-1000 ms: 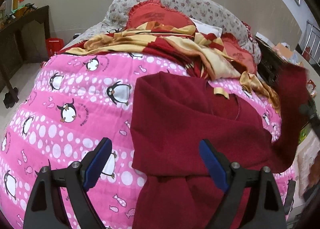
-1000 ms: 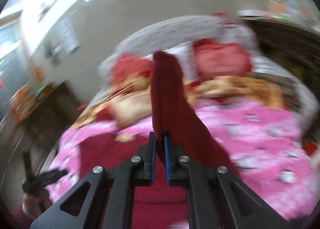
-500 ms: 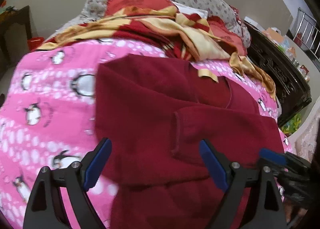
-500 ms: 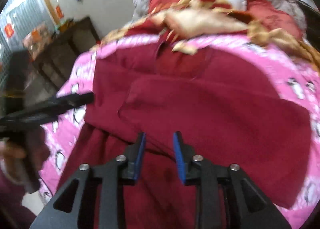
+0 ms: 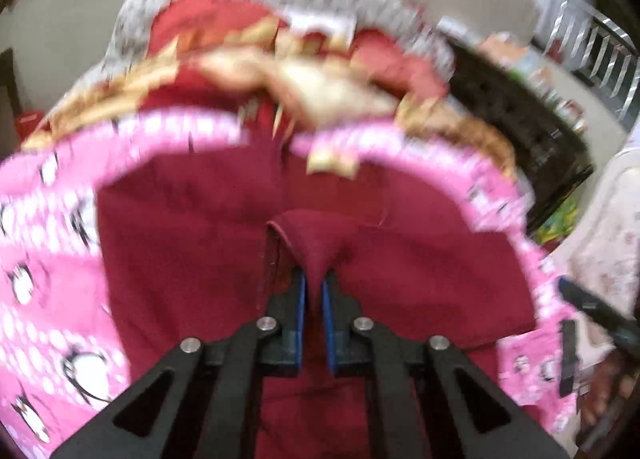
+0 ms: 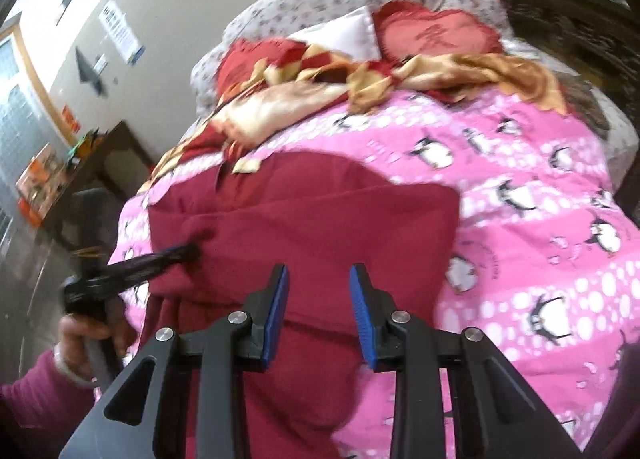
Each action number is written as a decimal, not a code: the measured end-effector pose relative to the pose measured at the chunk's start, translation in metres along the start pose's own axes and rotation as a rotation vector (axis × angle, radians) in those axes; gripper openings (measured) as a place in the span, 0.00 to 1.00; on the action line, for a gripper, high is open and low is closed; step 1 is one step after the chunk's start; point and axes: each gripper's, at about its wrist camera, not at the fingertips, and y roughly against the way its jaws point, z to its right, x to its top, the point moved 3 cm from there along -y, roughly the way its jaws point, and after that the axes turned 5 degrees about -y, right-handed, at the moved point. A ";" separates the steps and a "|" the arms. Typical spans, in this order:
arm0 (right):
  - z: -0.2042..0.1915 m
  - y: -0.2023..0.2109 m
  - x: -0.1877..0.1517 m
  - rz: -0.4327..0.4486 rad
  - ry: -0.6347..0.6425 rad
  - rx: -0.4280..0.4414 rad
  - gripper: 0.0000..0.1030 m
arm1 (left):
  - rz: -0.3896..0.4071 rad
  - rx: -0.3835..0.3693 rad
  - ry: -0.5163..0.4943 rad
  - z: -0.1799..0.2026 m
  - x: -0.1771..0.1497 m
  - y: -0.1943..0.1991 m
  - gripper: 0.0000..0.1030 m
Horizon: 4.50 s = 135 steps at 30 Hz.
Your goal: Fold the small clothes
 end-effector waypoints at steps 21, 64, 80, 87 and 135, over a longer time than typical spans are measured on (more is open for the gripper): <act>0.028 -0.087 0.023 -0.101 -0.003 -0.212 0.12 | -0.072 0.130 0.138 -0.076 -0.029 -0.005 0.18; 0.003 -0.125 0.041 -0.103 0.078 -0.181 0.32 | -0.122 0.204 0.121 -0.070 -0.026 -0.046 0.56; 0.047 -0.086 -0.013 -0.209 -0.058 -0.194 0.37 | -0.108 0.169 0.208 -0.082 -0.073 0.018 0.71; 0.030 -0.015 -0.022 -0.196 -0.044 -0.031 0.37 | -0.161 0.134 0.230 -0.078 -0.133 0.067 0.75; 0.052 -0.030 -0.054 -0.162 -0.130 -0.038 0.20 | -0.292 0.084 0.166 -0.060 -0.201 0.082 0.75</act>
